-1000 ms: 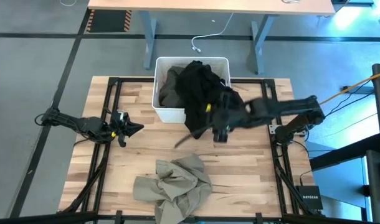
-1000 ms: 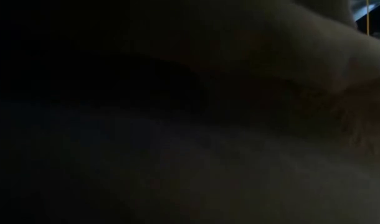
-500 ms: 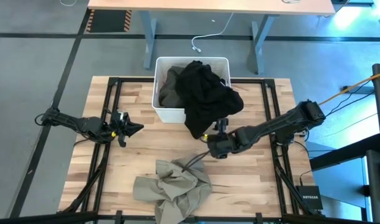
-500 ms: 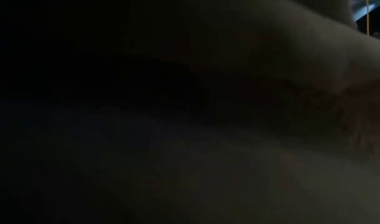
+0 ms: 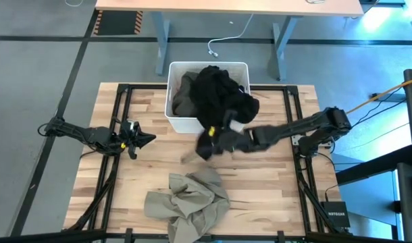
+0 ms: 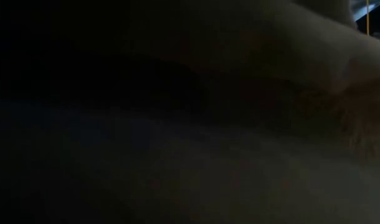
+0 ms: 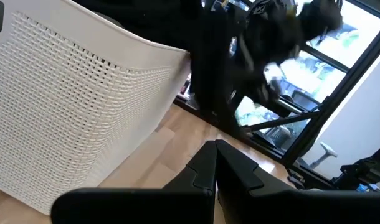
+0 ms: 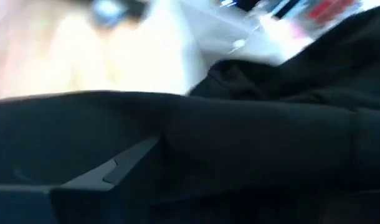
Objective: Sort clothes
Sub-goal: Put the black shirt into the white laundry bin
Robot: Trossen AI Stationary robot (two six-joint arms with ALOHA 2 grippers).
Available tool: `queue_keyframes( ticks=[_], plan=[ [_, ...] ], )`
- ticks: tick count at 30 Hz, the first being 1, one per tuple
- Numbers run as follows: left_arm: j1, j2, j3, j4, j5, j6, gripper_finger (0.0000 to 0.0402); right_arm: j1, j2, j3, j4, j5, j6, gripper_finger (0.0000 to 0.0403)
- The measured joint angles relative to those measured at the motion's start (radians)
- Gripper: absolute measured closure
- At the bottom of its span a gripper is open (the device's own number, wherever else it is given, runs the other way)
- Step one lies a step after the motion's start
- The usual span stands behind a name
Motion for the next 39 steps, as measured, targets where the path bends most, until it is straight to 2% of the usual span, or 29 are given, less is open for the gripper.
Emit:
queue_keyframes(
  ticks=[4,8,13,17,20,23,25,27,30,33,35,37,39],
  plan=[
    [0.0,0.0,0.0,0.0,0.0,0.0,0.04,-0.093,0.0,0.191,0.005,0.002,-0.136,0.013],
    [0.0,0.0,0.0,0.0,-0.001,0.001,0.04,-0.239,-0.002,0.336,0.008,-0.111,-0.171,0.013],
    [0.0,0.0,0.0,-0.001,-0.001,0.003,0.04,-0.44,0.005,0.362,-0.021,-0.41,-0.024,0.013],
    [0.0,0.0,0.0,-0.001,-0.001,0.015,0.04,-0.515,0.048,0.36,-0.107,-0.716,0.109,0.013],
    [0.0,0.0,0.0,-0.001,-0.002,0.017,0.04,-0.502,0.043,0.368,-0.186,-0.788,0.12,0.013],
    [-0.001,0.0,0.0,-0.001,0.002,0.001,0.04,-0.463,0.004,0.456,-0.38,-0.779,0.094,0.013],
    [-0.001,0.0,0.0,-0.001,0.016,-0.018,0.04,-0.426,-0.023,0.521,-0.488,-0.734,0.089,0.013],
    [-0.001,0.0,0.0,-0.002,0.02,-0.018,0.04,-0.384,-0.041,0.582,-0.596,-0.637,0.084,0.013],
    [-0.001,0.0,0.0,-0.002,0.02,-0.009,0.04,-0.315,-0.064,0.635,-0.759,-0.426,0.074,0.013],
    [-0.001,0.0,0.0,-0.002,0.021,-0.026,0.04,-0.266,-0.093,0.633,-0.938,-0.205,0.128,0.013],
    [-0.001,0.0,0.0,-0.002,0.021,-0.029,0.04,-0.254,-0.109,0.602,-1.067,-0.1,0.218,0.013],
    [-0.001,0.0,0.0,-0.002,0.022,-0.027,0.04,-0.257,-0.128,0.536,-1.139,-0.039,0.295,0.013],
    [-0.001,0.0,0.0,-0.002,0.022,-0.025,0.04,-0.258,-0.157,0.444,-1.139,-0.019,0.33,0.013]
  ],
)
